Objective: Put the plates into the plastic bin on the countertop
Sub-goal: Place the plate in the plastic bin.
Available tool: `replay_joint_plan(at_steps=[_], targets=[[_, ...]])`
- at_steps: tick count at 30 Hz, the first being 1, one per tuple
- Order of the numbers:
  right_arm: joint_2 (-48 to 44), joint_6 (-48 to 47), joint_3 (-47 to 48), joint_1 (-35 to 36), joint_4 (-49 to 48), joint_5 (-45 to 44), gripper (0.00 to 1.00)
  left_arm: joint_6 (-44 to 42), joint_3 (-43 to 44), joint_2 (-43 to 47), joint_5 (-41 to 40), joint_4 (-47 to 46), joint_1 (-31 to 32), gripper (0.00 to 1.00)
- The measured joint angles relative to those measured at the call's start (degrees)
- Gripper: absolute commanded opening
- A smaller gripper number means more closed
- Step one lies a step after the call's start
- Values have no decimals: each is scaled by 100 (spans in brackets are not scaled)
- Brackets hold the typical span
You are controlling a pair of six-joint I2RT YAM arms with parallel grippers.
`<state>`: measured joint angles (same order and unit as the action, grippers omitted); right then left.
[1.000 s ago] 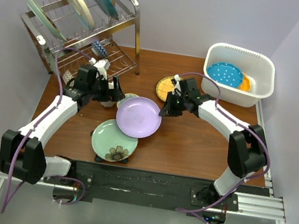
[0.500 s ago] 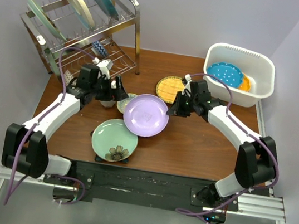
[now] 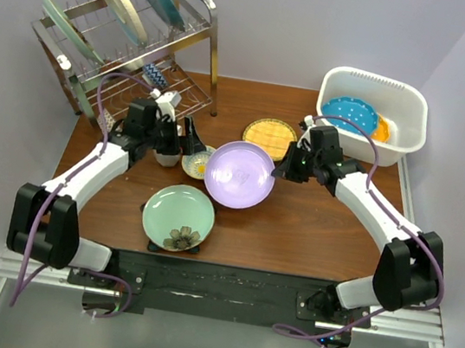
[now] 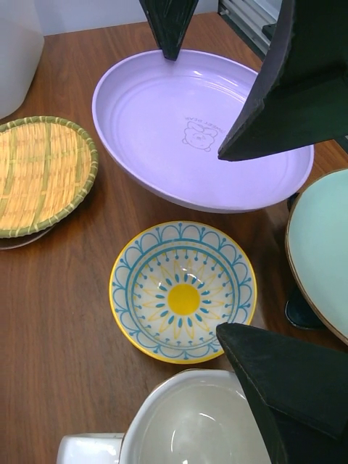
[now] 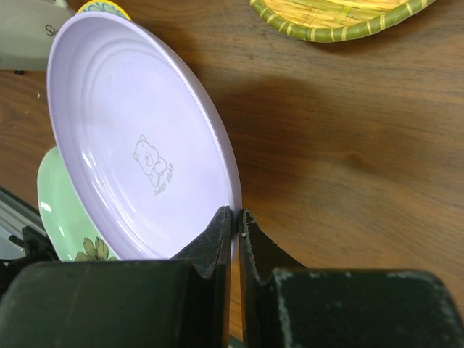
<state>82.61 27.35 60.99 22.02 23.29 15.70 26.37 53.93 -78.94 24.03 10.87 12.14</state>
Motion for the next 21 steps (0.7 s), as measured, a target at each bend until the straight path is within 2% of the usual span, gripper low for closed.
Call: replay_joint_plan(at_steps=[13, 21], targets=[[671, -83, 501, -190, 63, 17, 0, -52, -96, 778, -461, 321, 0, 98], [708, 15, 501, -498, -109, 26, 0, 57, -404, 723, -293, 109, 2, 98]])
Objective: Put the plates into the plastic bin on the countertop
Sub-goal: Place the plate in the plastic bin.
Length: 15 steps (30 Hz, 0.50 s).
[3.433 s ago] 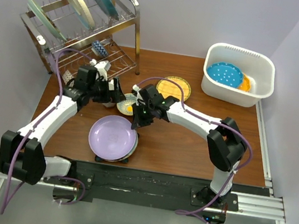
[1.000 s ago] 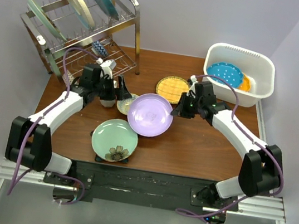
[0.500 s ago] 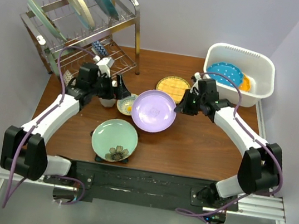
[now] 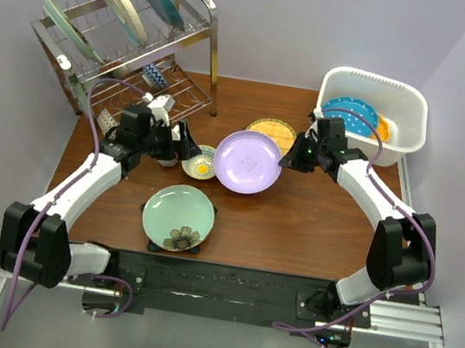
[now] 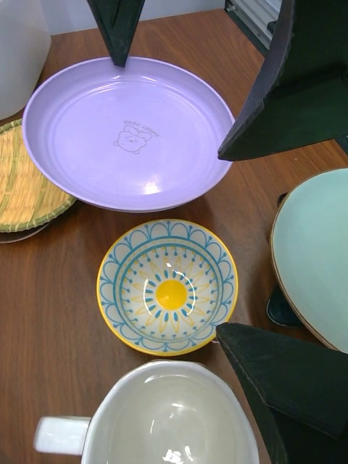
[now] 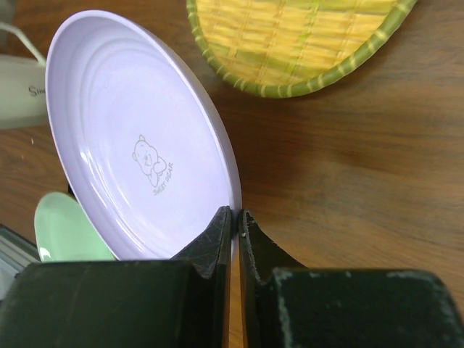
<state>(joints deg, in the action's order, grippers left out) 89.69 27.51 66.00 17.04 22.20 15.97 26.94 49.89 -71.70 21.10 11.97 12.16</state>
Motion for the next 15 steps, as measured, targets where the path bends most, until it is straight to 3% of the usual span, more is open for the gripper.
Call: replay_joint_plan(at_steps=[10, 15], targets=[[-186, 260, 0, -643, -275, -48, 0, 101, 24, -678, 251, -466, 225, 98], [-431, 363, 0, -1008, -496, -48, 0, 184, 264, -1071, 271, -632, 627, 98]])
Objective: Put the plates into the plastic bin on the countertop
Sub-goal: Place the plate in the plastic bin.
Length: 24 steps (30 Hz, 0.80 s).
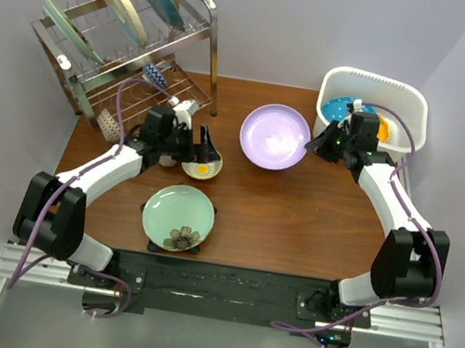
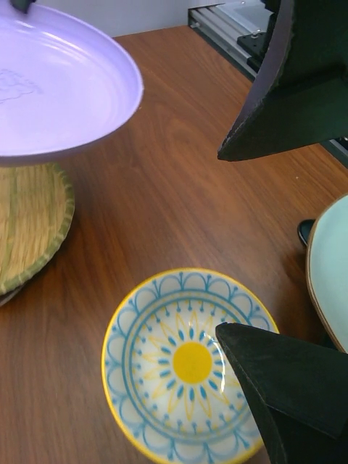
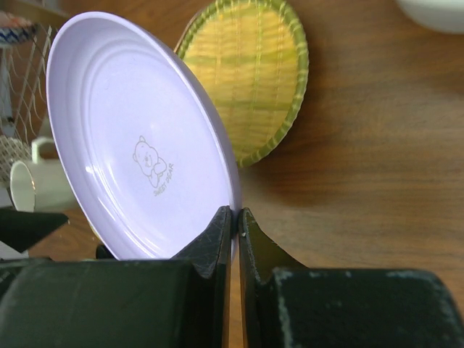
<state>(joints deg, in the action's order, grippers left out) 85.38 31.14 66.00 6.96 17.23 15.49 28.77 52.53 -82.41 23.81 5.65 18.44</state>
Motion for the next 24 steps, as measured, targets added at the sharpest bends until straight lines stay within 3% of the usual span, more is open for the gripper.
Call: replay_joint_plan(at_steps=[6, 24], targets=[[-31, 142, 0, -306, -131, -11, 0, 61, 63, -101, 4, -133, 409, 98], [494, 647, 446, -1241, -699, -39, 0, 122, -35, 603, -378, 103, 435, 98]])
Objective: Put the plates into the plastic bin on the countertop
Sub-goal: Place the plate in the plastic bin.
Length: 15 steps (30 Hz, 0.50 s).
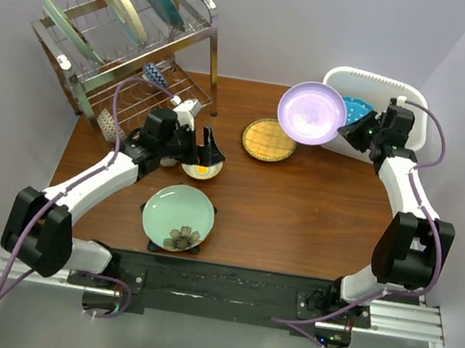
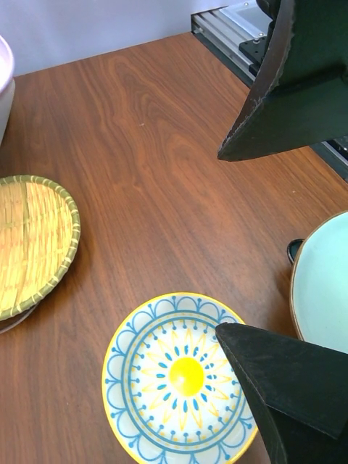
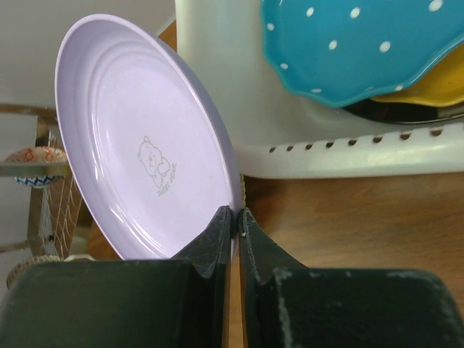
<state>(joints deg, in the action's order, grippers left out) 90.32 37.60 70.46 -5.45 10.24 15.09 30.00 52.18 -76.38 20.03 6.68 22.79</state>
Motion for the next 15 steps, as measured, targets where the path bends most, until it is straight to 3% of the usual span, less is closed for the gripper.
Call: replay_joint_plan(at_steps=[15], targets=[[103, 160, 352, -505, -127, -505, 0, -4, -33, -262, 37, 109, 0, 98]])
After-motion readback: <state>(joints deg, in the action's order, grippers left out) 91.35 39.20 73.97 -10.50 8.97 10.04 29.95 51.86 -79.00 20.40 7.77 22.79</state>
